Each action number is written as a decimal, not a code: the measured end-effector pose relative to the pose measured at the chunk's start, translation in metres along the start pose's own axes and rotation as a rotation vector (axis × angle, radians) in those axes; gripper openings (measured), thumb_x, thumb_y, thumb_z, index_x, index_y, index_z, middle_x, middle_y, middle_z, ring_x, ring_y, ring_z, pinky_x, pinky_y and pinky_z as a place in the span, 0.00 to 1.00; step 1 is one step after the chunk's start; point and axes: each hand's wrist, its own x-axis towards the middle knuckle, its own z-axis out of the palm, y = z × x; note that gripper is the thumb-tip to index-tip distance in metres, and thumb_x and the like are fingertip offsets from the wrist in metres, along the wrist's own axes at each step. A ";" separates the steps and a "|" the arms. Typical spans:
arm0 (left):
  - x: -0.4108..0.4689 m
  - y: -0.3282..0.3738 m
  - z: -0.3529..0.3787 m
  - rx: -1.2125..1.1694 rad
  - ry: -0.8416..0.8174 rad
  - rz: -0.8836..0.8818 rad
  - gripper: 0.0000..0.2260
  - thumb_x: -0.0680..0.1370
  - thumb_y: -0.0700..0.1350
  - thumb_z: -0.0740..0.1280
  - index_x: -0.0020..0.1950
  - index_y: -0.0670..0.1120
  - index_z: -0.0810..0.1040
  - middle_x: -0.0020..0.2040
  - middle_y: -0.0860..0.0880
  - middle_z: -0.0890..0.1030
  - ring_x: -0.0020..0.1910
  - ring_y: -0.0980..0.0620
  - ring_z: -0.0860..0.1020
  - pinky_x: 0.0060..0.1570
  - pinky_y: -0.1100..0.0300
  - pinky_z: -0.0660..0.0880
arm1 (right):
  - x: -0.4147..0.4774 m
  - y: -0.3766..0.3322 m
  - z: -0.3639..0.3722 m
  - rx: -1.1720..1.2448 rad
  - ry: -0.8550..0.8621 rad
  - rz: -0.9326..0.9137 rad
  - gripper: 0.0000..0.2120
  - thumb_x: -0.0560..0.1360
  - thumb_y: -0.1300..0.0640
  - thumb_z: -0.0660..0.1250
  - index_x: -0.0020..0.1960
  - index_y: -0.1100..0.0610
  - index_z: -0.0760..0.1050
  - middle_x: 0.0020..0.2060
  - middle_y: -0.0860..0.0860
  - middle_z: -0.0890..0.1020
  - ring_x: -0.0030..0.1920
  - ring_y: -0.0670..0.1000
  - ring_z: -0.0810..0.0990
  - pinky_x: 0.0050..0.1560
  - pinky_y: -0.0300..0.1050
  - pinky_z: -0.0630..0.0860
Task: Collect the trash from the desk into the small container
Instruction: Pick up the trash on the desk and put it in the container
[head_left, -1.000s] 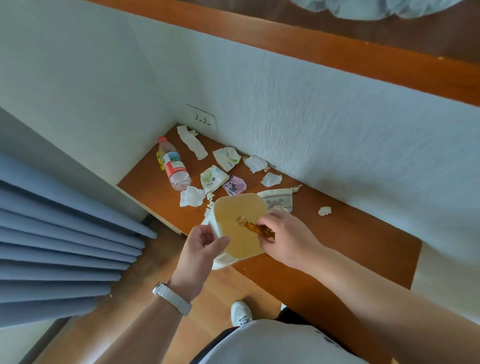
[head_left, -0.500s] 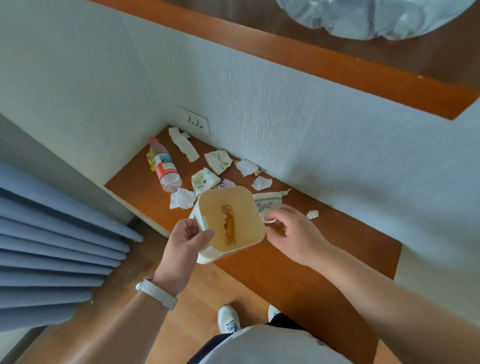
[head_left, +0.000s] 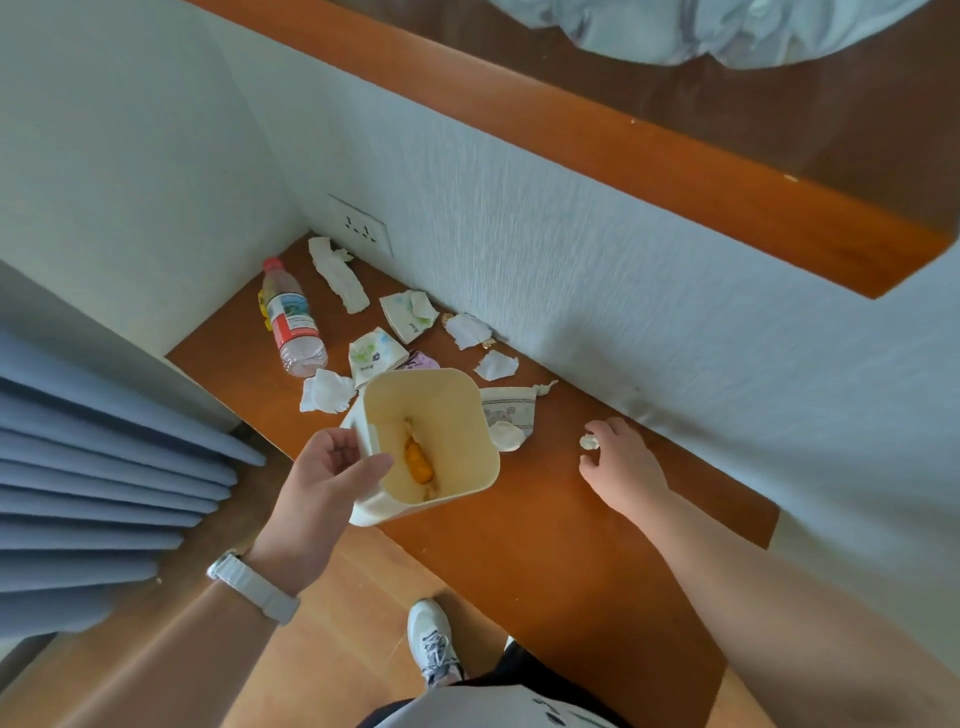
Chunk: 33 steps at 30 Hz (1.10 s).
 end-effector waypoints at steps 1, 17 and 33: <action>0.001 -0.001 0.000 -0.005 0.008 -0.002 0.33 0.58 0.57 0.76 0.57 0.42 0.75 0.48 0.41 0.82 0.43 0.44 0.81 0.44 0.51 0.79 | 0.003 0.000 0.003 0.001 -0.006 -0.004 0.21 0.78 0.54 0.64 0.70 0.53 0.69 0.64 0.51 0.73 0.61 0.52 0.74 0.55 0.47 0.78; -0.011 -0.006 -0.001 0.021 0.005 -0.042 0.23 0.66 0.50 0.73 0.57 0.42 0.75 0.47 0.42 0.81 0.43 0.46 0.80 0.42 0.56 0.78 | -0.032 -0.027 0.012 0.021 -0.071 -0.020 0.04 0.76 0.57 0.64 0.51 0.52 0.75 0.48 0.48 0.76 0.41 0.48 0.77 0.45 0.43 0.81; -0.029 -0.012 -0.036 0.018 -0.052 -0.008 0.23 0.67 0.53 0.75 0.56 0.43 0.75 0.54 0.35 0.80 0.46 0.43 0.79 0.48 0.51 0.79 | -0.078 -0.183 -0.043 0.228 0.082 -0.567 0.10 0.76 0.56 0.69 0.55 0.58 0.78 0.50 0.49 0.78 0.46 0.49 0.77 0.46 0.46 0.79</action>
